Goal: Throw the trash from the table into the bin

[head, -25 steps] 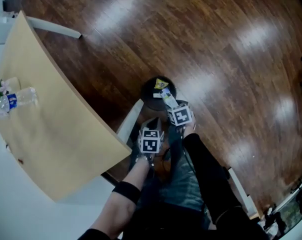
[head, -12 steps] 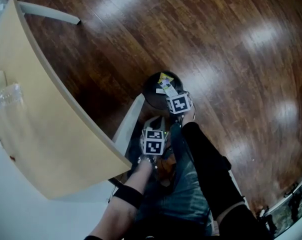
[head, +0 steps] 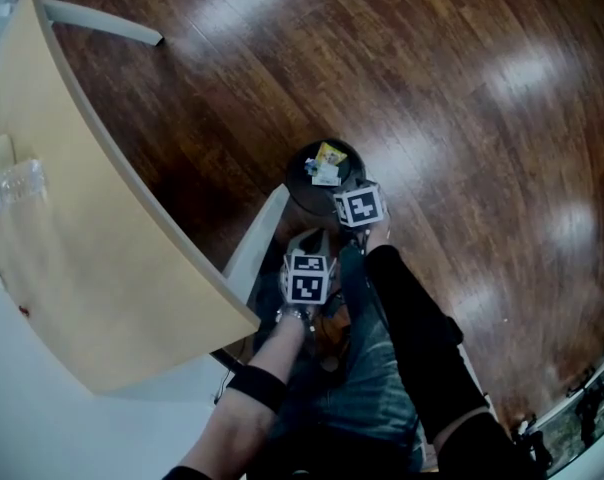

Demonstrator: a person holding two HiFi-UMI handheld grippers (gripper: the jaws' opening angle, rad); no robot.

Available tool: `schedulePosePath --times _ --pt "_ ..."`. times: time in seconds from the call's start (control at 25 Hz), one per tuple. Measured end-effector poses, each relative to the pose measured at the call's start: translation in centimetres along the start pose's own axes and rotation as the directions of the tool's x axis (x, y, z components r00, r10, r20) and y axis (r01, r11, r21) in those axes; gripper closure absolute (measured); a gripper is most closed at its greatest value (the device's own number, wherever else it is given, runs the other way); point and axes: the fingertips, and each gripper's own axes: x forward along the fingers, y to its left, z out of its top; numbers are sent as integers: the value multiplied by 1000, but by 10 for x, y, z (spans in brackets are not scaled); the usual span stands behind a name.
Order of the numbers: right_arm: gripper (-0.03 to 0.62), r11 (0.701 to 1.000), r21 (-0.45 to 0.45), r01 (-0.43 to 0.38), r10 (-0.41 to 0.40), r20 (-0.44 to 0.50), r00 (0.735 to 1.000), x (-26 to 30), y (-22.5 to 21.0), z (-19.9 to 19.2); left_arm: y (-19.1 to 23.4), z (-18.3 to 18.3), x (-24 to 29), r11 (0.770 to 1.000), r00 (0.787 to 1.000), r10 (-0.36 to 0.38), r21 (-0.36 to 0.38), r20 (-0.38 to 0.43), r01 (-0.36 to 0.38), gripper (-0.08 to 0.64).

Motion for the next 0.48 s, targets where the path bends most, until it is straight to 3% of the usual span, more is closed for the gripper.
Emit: schedulePosePath --times 0.16,0.48 --pt "244 1000 -2 -21 21 37 999 -20 9 1 -14 3 -5 999 1000 -20 35 -8 20 552" --pt "245 1000 26 -17 13 152 988 -100 15 4 -47 14 -31 996 996 -84 32 -19 84 558"
